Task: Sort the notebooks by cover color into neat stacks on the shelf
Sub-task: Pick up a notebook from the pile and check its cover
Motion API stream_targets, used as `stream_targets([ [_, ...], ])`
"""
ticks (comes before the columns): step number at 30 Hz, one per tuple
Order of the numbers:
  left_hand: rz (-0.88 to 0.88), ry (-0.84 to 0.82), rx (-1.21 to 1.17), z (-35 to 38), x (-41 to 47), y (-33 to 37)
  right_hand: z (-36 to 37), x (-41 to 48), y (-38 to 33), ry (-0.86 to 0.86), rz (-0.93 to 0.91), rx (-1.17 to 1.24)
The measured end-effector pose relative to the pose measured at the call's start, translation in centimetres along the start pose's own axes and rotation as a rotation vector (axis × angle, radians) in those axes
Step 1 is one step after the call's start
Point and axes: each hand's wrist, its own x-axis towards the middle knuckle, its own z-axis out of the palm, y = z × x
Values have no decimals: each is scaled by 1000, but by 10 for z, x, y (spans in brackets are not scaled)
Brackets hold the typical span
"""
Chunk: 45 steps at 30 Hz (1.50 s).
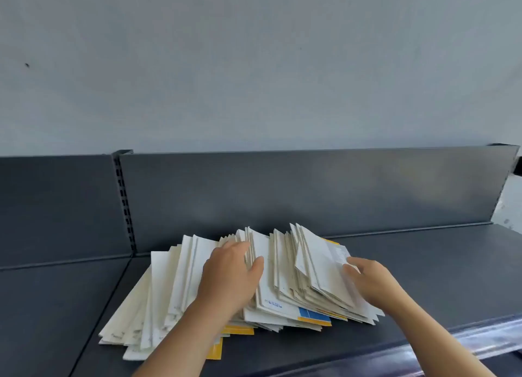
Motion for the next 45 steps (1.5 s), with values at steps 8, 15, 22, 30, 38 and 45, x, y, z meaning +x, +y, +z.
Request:
stream_targets([
  [8,-37,11,111,41,9,26,3,6,25,-160,-216,10],
  [15,-132,-118,-130,58,30,69,7,8,26,-204,-429,30],
  [22,-203,-34,-221,54,34,69,1,15,41,-158,-225,114],
  [30,-266,-55,-335,49,26,66,4,6,26,-312,-204,271],
  [38,-316,36,-519,41,10,62,3,-1,17,-218,-203,267],
  [45,-354,239,-626,15,-7,46,3,-18,-26,-244,-325,536],
])
